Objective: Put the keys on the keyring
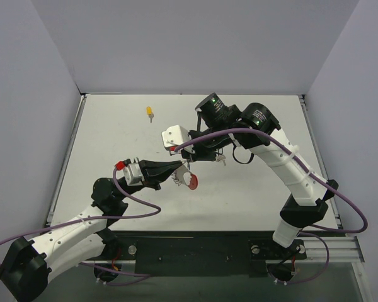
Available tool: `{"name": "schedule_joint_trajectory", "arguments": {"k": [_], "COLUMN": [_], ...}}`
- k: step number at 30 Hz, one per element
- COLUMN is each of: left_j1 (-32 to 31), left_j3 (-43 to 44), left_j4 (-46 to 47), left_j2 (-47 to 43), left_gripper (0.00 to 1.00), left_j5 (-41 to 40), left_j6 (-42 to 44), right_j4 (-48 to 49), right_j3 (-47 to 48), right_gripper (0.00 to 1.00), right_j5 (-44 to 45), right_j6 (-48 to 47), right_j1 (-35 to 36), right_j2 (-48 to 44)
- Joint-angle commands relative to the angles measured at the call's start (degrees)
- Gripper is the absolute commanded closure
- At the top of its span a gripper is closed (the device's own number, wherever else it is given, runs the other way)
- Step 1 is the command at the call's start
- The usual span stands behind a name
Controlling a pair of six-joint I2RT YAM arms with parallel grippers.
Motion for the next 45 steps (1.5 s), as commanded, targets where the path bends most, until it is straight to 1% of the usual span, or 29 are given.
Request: {"name": "schedule_joint_trajectory", "arguments": {"k": [1, 25, 35, 45], "left_j1": [-0.2, -0.1, -0.4, -0.6], "left_j3": [0.8, 0.6, 1.3, 1.4], "left_j4": [3.0, 3.0, -2.4, -3.1], "left_j2": [-0.9, -1.1, -2.5, -2.7], "left_gripper": [1.0, 1.0, 1.0, 1.0], "left_j5": [1.4, 0.8, 0.0, -0.1], "left_j6": [0.3, 1.0, 4.6, 5.4], "right_j4": [-0.7, -0.7, -0.5, -1.1], "right_j3": [1.7, 1.6, 1.6, 1.6], "right_gripper": [1.0, 1.0, 1.0, 1.0], "right_j5": [-0.5, -1.2, -0.5, -1.9], "right_j6": [0.6, 1.0, 1.3, 0.7], "right_j1": [0.6, 0.6, 0.0, -0.1], "right_j2": [0.7, 1.3, 0.3, 0.4]}}
